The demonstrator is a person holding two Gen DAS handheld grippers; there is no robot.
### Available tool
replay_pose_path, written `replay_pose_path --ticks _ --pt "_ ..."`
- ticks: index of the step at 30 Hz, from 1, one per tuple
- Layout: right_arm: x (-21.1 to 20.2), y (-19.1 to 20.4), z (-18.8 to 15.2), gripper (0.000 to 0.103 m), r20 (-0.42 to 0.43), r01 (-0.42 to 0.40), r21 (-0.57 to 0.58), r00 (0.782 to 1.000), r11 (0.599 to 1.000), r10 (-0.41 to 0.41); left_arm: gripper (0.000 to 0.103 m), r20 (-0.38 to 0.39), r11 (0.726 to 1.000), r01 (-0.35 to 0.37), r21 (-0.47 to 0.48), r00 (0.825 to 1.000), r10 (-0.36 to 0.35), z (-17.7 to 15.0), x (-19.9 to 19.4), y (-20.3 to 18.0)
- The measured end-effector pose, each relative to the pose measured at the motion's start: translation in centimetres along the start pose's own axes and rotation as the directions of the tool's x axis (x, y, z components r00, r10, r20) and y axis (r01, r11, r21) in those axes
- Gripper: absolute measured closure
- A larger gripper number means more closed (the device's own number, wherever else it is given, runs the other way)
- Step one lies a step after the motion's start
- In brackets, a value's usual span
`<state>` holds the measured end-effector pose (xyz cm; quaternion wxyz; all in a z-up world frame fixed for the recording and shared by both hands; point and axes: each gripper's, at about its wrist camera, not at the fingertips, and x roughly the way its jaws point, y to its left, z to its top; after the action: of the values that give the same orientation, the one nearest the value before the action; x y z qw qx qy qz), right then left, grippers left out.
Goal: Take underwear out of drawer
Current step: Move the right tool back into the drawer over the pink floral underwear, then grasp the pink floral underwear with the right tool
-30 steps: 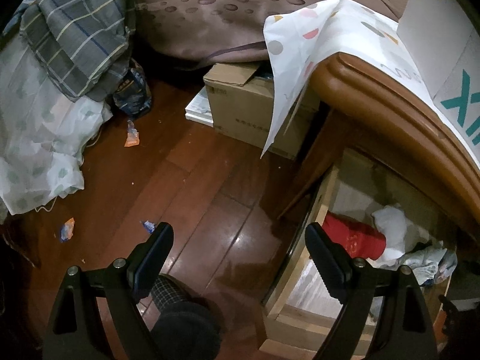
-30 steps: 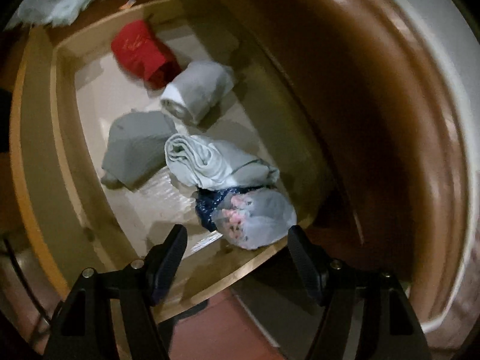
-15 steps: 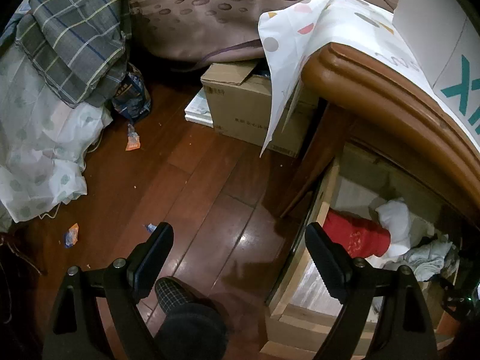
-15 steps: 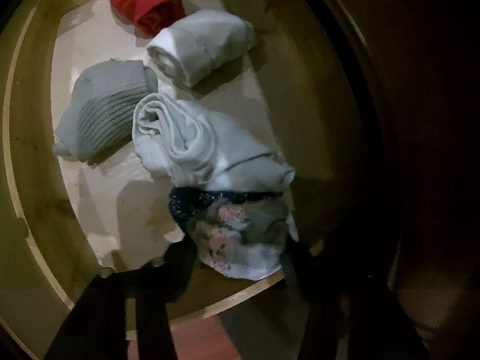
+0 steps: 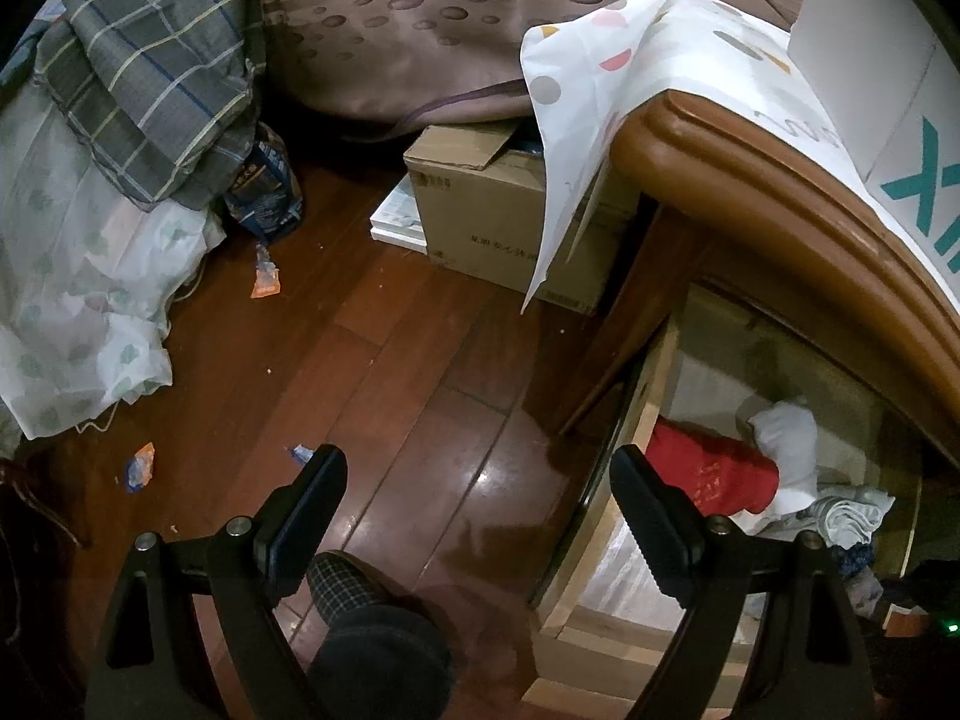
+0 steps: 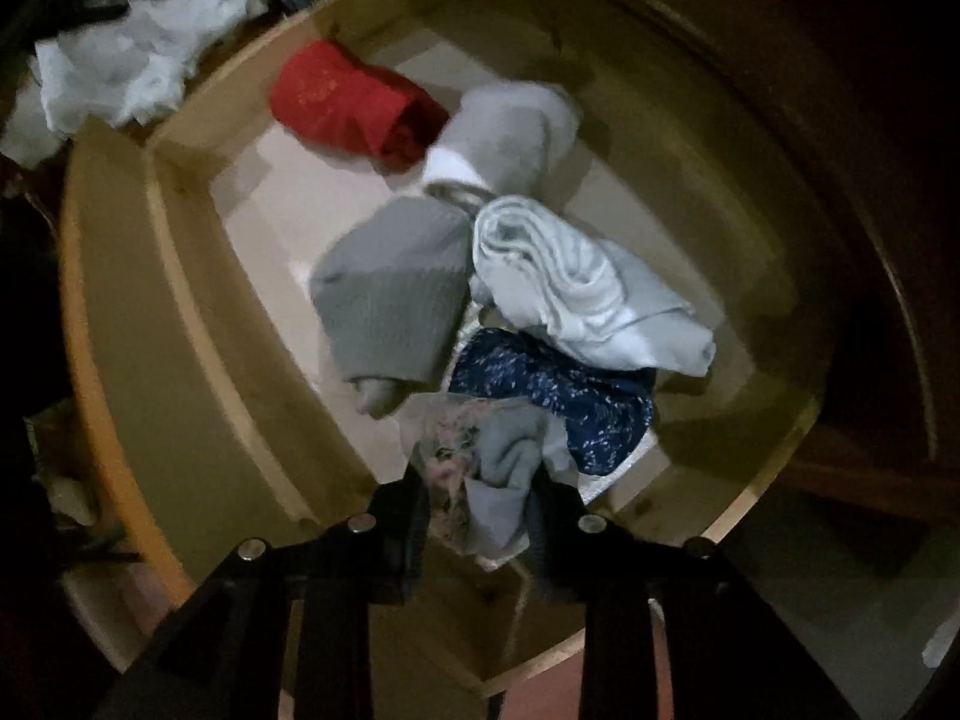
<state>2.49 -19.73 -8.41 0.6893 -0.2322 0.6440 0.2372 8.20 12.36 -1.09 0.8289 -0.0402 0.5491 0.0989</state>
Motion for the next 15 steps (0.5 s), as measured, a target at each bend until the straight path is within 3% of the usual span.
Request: replay_pose_path --ticks 5,15 --pt "1.8 -0.5 -0.2 0.062 -0.055 0.032 0.021 0.998 0.999 -0.031 0.016 0.000 1.000 0.004 0.008 1.000 -0.004 0.0 0.0 -0.2" --pt "5.5 -1.3 -0.2 0.050 -0.188 0.033 0.086 0.982 0.996 -0.016 0.016 -0.004 1.000 0.001 0.029 1.000 -0.001 -0.4 0.3 -0.9"
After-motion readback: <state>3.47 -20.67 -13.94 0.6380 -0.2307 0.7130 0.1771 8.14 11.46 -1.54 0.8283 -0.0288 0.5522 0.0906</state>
